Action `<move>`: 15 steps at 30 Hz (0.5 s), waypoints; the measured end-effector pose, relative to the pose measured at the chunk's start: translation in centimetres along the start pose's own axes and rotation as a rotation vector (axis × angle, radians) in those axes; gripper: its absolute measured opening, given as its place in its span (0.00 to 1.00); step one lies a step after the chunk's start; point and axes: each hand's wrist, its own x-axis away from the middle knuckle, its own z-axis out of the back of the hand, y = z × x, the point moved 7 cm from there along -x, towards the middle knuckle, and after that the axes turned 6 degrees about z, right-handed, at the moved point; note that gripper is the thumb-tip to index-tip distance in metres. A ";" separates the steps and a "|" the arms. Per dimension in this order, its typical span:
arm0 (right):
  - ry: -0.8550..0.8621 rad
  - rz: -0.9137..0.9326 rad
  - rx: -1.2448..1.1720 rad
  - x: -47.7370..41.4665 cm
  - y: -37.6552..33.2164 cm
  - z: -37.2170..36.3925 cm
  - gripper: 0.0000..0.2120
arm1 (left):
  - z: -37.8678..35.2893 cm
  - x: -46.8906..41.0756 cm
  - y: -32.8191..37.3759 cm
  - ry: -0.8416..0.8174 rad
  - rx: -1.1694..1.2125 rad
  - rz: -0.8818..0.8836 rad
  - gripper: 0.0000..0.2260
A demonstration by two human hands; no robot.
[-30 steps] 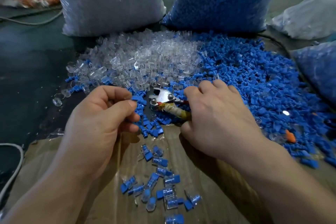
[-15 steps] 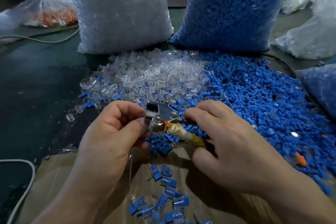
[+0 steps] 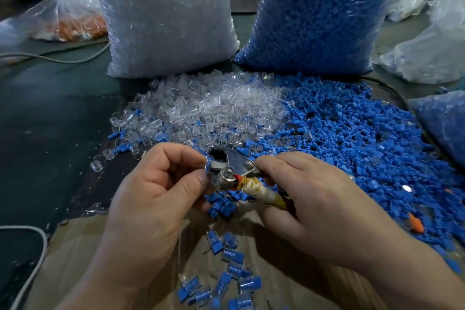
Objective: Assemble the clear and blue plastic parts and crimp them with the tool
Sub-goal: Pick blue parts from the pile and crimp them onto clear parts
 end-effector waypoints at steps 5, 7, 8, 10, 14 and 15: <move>0.032 -0.006 0.013 -0.1 -0.1 0.8 0.26 | 0.1 0.0 0.1 0.012 0.007 -0.001 0.08; 0.044 0.003 0.001 -0.1 -0.3 1.0 0.26 | 0.3 0.0 0.0 0.012 0.032 0.009 0.09; 0.051 0.009 0.001 -0.1 -0.4 1.1 0.25 | 0.2 0.0 0.0 0.007 0.030 0.009 0.09; 0.075 0.012 0.001 0.0 -0.4 1.2 0.23 | 0.1 0.2 0.2 0.018 0.001 -0.001 0.09; 0.162 -0.047 -0.009 0.4 0.5 1.4 0.24 | 0.9 0.1 0.7 0.125 -0.090 0.013 0.07; 0.175 -0.077 0.032 0.4 0.9 1.4 0.25 | 1.3 0.0 0.6 0.148 -0.114 0.043 0.09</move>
